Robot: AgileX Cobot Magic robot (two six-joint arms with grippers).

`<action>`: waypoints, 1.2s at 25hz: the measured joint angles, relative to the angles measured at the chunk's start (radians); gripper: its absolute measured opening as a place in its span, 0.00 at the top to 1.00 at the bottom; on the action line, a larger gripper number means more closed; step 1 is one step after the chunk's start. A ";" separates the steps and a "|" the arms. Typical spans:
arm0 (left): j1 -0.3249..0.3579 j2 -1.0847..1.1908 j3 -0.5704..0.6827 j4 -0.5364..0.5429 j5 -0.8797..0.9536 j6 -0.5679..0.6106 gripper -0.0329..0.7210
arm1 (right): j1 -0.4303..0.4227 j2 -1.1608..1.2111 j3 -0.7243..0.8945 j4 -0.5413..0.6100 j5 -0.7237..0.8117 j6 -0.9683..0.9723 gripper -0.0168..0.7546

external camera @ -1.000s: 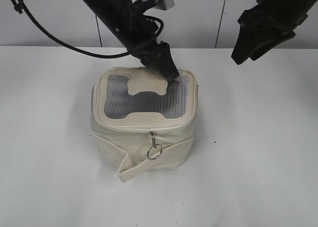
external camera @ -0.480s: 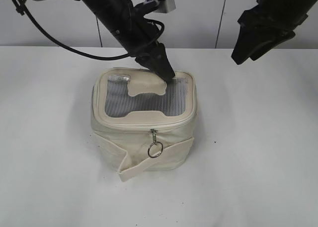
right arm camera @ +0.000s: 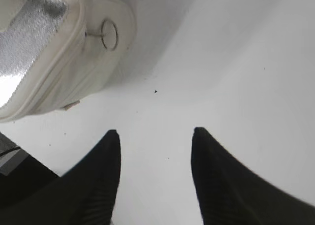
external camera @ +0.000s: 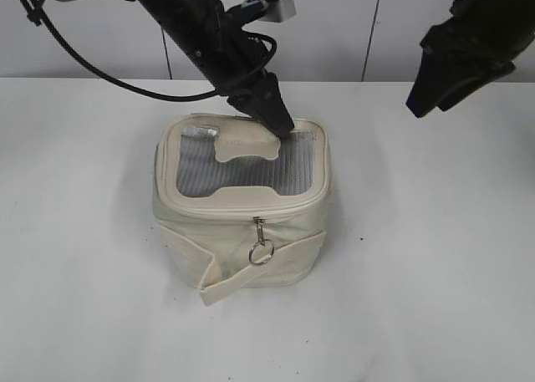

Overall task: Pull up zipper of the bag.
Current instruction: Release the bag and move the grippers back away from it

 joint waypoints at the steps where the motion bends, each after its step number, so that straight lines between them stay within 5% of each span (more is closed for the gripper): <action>1: 0.000 0.000 0.000 0.000 0.000 0.000 0.90 | -0.012 -0.016 0.032 0.015 -0.007 -0.025 0.50; 14: 0.000 -0.009 0.001 0.002 0.006 0.000 0.90 | -0.036 -0.109 0.601 0.541 -0.520 -0.678 0.57; 19: 0.000 -0.009 0.001 0.000 0.006 0.000 0.90 | -0.033 -0.079 0.637 0.811 -0.554 -0.976 0.48; 30: 0.000 -0.009 0.001 0.000 0.006 0.000 0.90 | -0.033 0.013 0.643 0.988 -0.560 -1.204 0.42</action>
